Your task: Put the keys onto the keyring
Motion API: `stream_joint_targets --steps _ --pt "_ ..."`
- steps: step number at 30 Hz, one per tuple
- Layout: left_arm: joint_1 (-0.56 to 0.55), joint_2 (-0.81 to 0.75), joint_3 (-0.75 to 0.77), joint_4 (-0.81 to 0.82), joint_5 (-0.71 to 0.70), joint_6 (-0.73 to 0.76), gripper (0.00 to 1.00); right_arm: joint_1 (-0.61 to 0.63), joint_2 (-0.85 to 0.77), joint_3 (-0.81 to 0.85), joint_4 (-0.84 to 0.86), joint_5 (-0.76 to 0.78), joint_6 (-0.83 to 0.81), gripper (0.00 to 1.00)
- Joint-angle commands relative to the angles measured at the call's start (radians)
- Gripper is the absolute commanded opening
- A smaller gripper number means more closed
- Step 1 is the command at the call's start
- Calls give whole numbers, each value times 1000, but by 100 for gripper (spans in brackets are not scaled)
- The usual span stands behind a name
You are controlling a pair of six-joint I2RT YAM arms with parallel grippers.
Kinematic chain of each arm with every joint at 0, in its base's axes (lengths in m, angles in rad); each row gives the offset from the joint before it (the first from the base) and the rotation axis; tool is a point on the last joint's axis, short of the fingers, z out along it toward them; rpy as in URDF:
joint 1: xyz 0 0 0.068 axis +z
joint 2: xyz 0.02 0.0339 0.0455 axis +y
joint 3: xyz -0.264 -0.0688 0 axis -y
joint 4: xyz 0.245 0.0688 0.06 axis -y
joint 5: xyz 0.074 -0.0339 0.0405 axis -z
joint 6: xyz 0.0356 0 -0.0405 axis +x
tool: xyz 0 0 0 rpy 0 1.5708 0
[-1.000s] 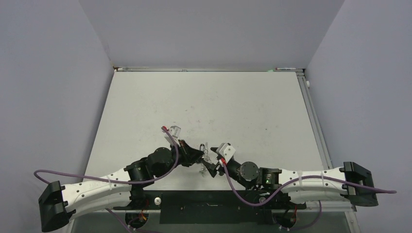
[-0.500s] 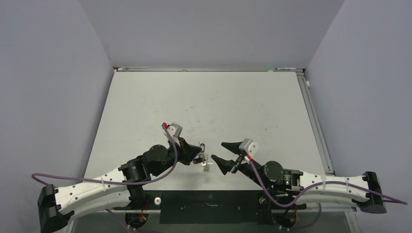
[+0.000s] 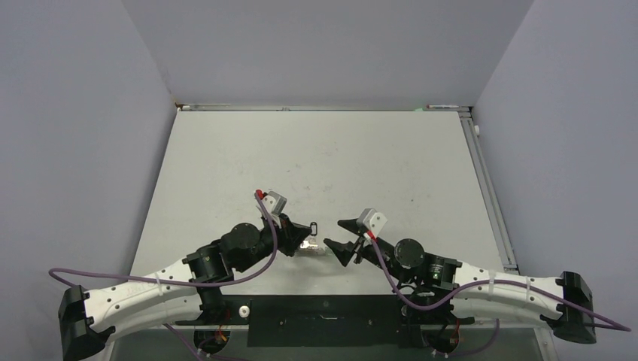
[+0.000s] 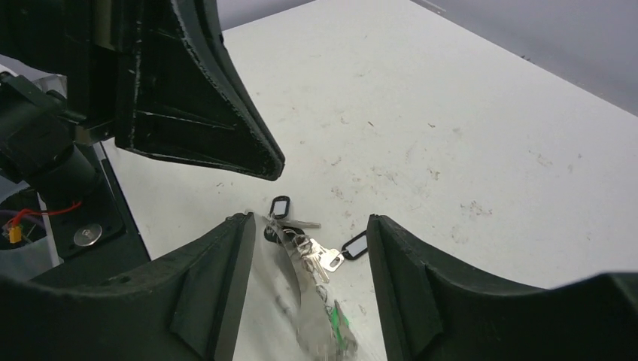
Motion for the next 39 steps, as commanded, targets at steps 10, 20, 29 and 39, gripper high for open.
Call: stream_joint_targets --steps 10,20,29,39 --pt "-3 -23 -44 47 -22 -16 0 -107 146 22 42 -74 118 80" --pt "-7 24 -79 -51 -35 -22 56 -104 152 151 -651 348 760 73" --pt "-13 101 -66 18 -39 -1 63 26 83 72 -811 116 1009 45" --pt "-14 72 -74 -6 -41 1 61 143 162 22 -801 134 1146 45"
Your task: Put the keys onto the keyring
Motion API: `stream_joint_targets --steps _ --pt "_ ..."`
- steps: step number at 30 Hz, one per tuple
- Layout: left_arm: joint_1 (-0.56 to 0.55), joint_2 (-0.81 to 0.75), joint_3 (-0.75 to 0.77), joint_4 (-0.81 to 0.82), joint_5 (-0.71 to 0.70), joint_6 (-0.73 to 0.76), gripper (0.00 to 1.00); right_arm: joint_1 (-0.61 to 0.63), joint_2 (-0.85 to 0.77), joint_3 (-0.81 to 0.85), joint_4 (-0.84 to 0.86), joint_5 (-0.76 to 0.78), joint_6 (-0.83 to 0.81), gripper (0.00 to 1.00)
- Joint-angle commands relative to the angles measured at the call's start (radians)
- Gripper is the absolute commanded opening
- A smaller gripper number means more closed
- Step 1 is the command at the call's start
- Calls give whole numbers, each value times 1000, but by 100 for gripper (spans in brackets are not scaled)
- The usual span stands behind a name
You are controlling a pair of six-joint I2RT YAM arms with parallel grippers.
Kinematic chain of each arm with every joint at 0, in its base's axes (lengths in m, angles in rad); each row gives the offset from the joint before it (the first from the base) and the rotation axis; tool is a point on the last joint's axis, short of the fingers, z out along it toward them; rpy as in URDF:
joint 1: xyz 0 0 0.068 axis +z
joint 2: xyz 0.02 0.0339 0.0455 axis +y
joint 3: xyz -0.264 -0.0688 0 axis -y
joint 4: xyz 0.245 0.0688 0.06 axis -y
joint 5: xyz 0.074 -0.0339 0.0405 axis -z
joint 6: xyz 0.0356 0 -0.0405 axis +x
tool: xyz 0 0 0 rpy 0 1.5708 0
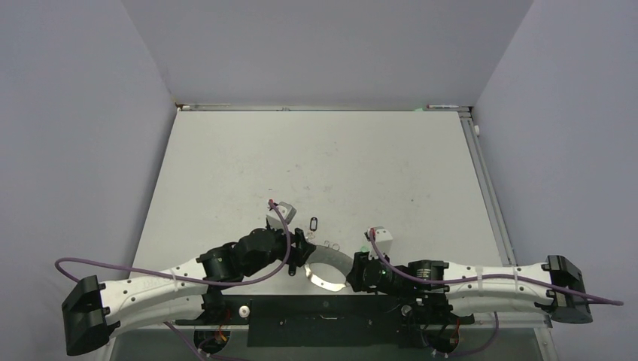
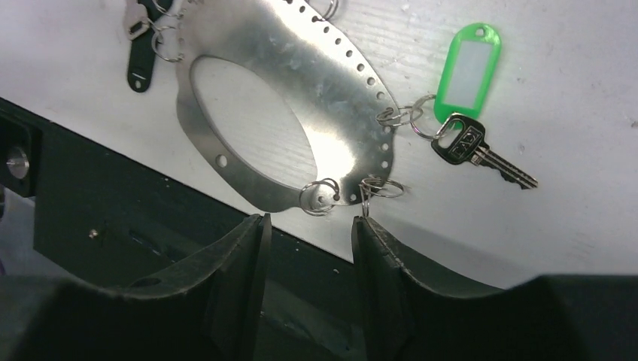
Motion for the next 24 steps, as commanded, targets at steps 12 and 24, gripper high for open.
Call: stream_joint_targets --steps 12,24 --pt "-6 -40 -3 37 0 9 59 61 179 -9 14 90 124 42" --pt "-6 64 28 54 -50 -62 56 83 165 0 -12 150 137 42"
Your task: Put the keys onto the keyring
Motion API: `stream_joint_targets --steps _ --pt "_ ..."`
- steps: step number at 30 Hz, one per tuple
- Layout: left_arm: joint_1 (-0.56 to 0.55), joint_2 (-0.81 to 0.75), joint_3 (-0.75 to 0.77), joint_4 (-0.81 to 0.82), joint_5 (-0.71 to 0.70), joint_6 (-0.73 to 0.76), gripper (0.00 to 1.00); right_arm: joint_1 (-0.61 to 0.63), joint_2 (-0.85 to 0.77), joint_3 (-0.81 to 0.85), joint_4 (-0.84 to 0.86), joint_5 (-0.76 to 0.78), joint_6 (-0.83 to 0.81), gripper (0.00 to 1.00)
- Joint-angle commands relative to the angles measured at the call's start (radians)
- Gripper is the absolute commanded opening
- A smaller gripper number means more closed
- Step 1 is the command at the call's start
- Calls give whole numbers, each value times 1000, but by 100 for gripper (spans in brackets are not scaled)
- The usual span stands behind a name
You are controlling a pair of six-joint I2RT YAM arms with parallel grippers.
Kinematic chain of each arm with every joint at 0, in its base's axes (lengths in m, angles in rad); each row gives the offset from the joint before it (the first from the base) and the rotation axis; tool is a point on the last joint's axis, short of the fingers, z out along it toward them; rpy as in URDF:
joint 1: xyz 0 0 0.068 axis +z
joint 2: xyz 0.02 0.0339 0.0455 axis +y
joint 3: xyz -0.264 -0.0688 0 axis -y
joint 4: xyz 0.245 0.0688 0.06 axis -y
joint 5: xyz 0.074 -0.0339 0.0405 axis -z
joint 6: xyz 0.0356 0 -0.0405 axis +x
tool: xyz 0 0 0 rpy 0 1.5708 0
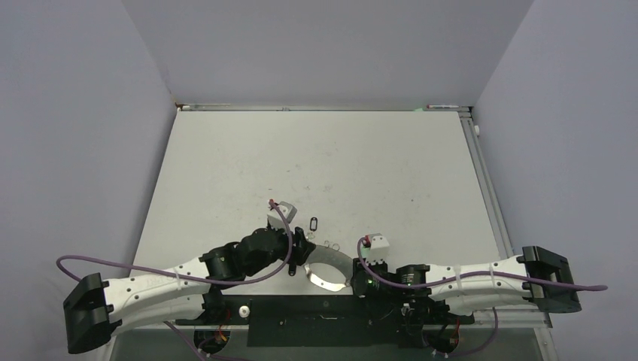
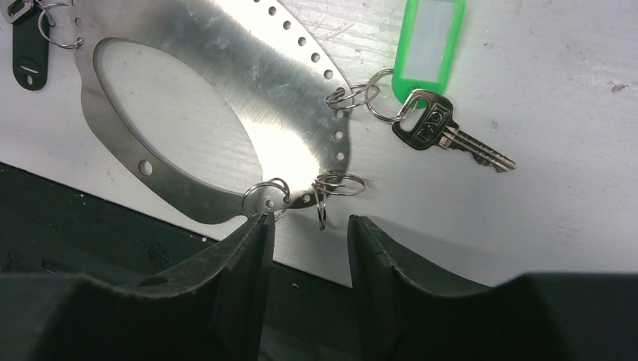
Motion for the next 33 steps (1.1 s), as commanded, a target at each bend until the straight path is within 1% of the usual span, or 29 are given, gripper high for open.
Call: stream_joint_targets --steps 1,3,8,10,14,16,18,19,21,22,23,25,29,33 --pt "-6 100 54 32 -56 -87 56 22 -35 43 -56 86 22 43" --pt "-9 179 91 23 -74 -143 55 29 -55 78 -117 124 25 45" --pt "-24 398 216 -16 -133 -173 53 30 -114 130 -207 259 15 53" --pt "-24 496 276 -31 -144 -176 52 29 -128 153 -223 309 1 54" --pt "-26 643 418 -163 -204 -214 50 23 -128 191 -254 387 -9 56" --pt "-26 661 447 -216 -246 -247 47 4 -128 187 -208 399 -62 57" --pt "-21 626 434 -232 -276 -260 47 -63 -134 165 -65 320 -211 59" --pt "-15 592 422 -243 -284 -260 48 -129 -137 149 16 242 -292 59" --pt "3 504 401 -279 -309 -250 48 -268 -146 122 166 11 -408 58" --pt "13 458 384 -298 -320 -239 48 -326 -147 109 238 -71 -465 56" --pt "32 408 374 -325 -321 -229 49 -373 -140 100 314 -142 -494 55" --pt "67 320 361 -386 -312 -209 51 -438 -96 106 389 -238 -530 53" --pt "136 138 347 -506 -289 -167 54 -466 65 169 449 -318 -558 51" --pt "176 -30 338 -577 -253 -99 58 -467 195 181 531 -368 -555 51"
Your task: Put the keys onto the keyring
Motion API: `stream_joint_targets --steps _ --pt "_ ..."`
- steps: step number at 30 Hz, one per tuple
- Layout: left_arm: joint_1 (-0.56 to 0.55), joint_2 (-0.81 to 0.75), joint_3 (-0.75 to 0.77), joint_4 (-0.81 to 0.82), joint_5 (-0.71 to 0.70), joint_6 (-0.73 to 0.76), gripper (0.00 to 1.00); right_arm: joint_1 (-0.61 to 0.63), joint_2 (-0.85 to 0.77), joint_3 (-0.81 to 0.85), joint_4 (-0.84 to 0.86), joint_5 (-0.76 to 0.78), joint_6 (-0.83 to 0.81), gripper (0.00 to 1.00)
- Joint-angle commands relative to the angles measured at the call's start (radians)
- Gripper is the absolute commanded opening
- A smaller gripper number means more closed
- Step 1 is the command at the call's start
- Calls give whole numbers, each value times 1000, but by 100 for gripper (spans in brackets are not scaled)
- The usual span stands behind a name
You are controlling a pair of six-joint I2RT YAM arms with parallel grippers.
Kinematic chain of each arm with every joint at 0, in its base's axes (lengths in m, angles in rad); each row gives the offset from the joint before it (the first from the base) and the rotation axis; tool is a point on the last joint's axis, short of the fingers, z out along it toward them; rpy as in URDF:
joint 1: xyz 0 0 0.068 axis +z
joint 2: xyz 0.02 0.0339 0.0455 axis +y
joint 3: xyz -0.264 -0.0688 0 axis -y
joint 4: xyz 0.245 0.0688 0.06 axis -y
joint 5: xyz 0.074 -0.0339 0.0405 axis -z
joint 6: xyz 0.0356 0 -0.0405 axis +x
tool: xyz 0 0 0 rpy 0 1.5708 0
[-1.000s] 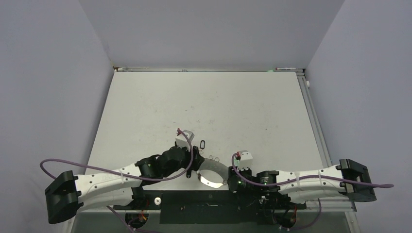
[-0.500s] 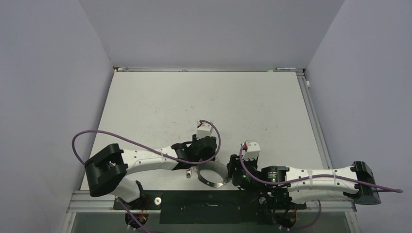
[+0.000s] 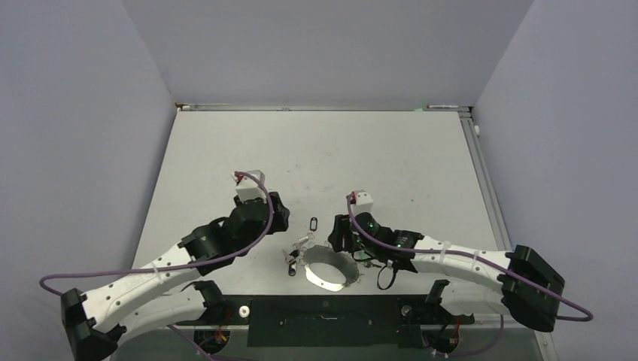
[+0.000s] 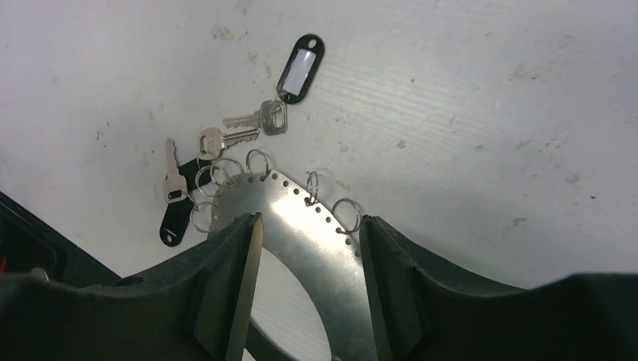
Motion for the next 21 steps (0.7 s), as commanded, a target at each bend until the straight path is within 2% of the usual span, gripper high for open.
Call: stream_joint_targets --steps 1,9,21 --pt "33 -146 -14 -137 29 94 60 -7 109 38 162 -117 -48 51" --pt "36 -294 -8 -199 59 141 61 -14 260 82 217 -142 -79 49" --pt "24 -382 -21 -234 33 143 61 -19 375 119 211 -99 -83 42"
